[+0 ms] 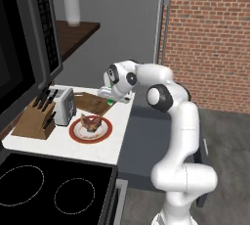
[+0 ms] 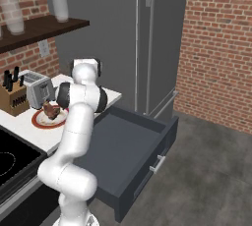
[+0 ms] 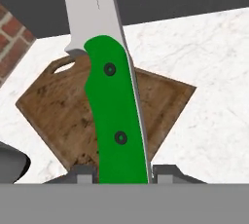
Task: Pick up the knife from the drawer and place it on the cutting board. Then place the meat from the plate to the cutting board.
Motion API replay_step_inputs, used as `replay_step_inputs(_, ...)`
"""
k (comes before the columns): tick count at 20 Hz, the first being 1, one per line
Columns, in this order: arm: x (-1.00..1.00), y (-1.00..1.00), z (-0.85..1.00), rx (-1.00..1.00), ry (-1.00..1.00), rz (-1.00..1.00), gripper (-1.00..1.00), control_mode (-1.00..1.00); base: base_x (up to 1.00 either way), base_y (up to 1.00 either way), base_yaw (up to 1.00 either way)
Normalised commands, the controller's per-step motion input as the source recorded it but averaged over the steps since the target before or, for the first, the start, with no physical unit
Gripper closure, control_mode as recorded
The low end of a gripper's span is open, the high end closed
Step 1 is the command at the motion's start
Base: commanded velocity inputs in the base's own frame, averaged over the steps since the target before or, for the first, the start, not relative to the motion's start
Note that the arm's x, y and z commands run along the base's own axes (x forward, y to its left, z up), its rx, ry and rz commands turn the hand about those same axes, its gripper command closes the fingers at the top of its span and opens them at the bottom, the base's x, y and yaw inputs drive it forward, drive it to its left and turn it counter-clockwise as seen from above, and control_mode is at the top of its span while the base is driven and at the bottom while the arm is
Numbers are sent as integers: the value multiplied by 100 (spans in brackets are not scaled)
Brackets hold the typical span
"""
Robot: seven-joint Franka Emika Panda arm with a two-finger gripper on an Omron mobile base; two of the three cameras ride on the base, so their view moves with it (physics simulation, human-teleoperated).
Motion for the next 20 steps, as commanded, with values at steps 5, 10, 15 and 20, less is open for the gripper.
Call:
replay_step_inputs(5, 5, 77, 41, -12, 21, -6, -100, -100, 0, 0, 0)
replay_step_inputs(10, 8, 69, 44, -16, 19, -11, -100, -100, 0, 0, 0)
replay_step_inputs(15, 59, 32, 31, -16, 23, -17, -100, -100, 0, 0, 0)
replay_step_inputs(20, 34, 14, 49, -10, 13, -12, -100, -100, 0, 0, 0)
